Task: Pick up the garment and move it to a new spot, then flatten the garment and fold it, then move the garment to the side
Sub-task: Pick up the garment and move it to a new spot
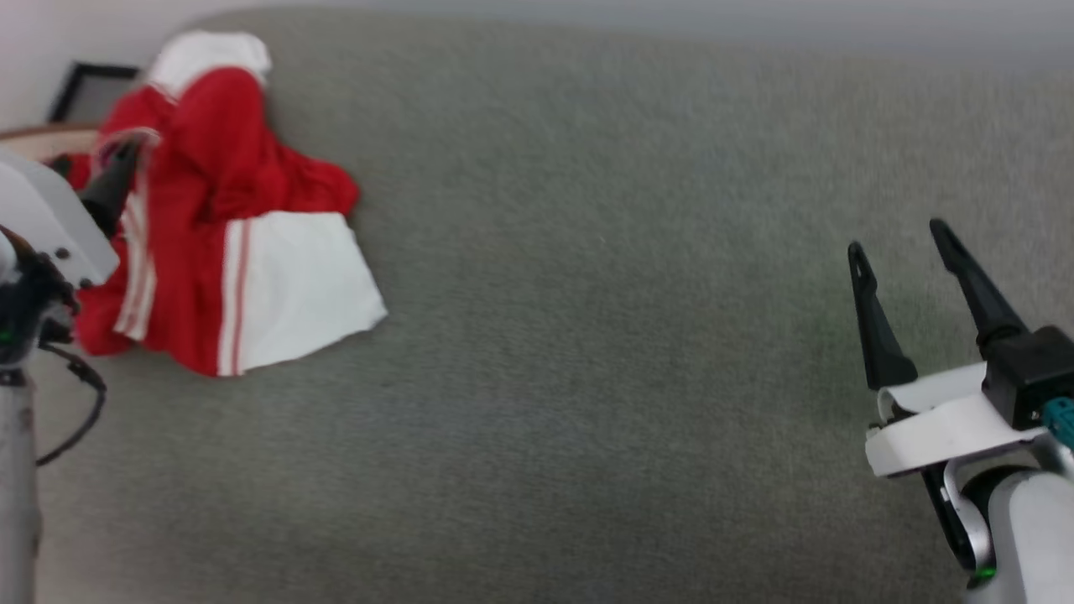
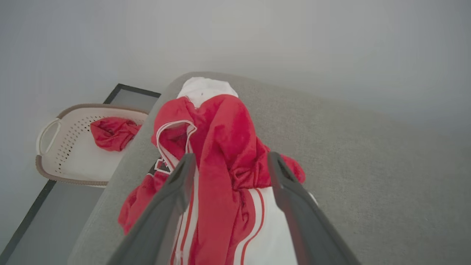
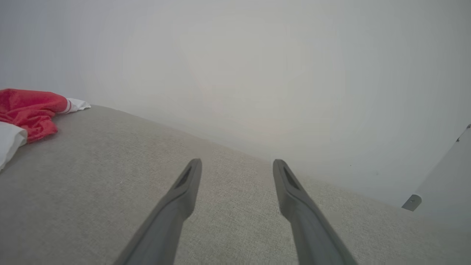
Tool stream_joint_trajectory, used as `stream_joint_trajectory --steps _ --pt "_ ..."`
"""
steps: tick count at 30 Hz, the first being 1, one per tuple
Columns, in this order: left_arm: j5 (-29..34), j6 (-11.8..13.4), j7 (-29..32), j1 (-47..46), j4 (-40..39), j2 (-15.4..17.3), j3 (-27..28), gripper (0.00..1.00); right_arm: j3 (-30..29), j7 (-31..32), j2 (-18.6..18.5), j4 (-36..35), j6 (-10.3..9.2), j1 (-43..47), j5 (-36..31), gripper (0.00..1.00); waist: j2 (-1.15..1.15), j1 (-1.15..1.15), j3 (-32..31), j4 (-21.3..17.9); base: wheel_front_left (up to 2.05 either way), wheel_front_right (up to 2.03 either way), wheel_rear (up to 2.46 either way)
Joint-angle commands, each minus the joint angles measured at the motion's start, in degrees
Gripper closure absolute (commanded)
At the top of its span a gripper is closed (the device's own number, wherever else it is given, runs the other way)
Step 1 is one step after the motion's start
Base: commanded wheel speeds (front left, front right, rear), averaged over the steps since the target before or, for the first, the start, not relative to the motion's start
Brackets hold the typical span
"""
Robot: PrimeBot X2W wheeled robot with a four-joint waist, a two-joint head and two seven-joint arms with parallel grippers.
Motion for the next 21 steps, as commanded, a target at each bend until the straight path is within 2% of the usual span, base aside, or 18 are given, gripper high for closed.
stream_joint_trajectory --steps 1,13,19,20,21 --pt "-0.33 0.32 1.36 -1.41 1.70 0.57 -0.13 0.00 0.36 -0.02 -0.08 -0.51 -0.04 -1.28 0.29 0.00 0.00 0.00 8.85 -6.30 0.00 0.00 0.00" --pt "-0.83 1.97 13.74 -8.50 16.54 3.98 -2.44 0.00 0.53 0.75 -0.32 -3.01 -0.04 -3.61 1.35 0.00 0.00 0.00 14.65 -9.35 0.00 0.00 0.00" --pt "-1.81 1.91 15.21 -8.75 20.86 2.09 -3.37 0.00 0.25 1.28 -0.16 -3.50 -0.04 -3.56 1.84 0.00 0.00 0.00 14.53 -9.36 0.00 0.00 0.00" --pt "-1.84 1.88 15.13 -8.70 21.44 1.73 -3.56 0.05 0.18 1.39 -0.05 -3.41 -0.04 -3.40 2.00 0.00 0.00 0.00 14.21 -9.24 0.00 0.00 0.00" --pt "-2.15 2.07 15.12 -8.76 22.03 1.41 -3.45 0.48 0.15 1.49 0.03 -3.22 -0.04 -3.24 2.03 0.00 0.00 0.00 13.80 -9.12 0.00 0.00 0.00"
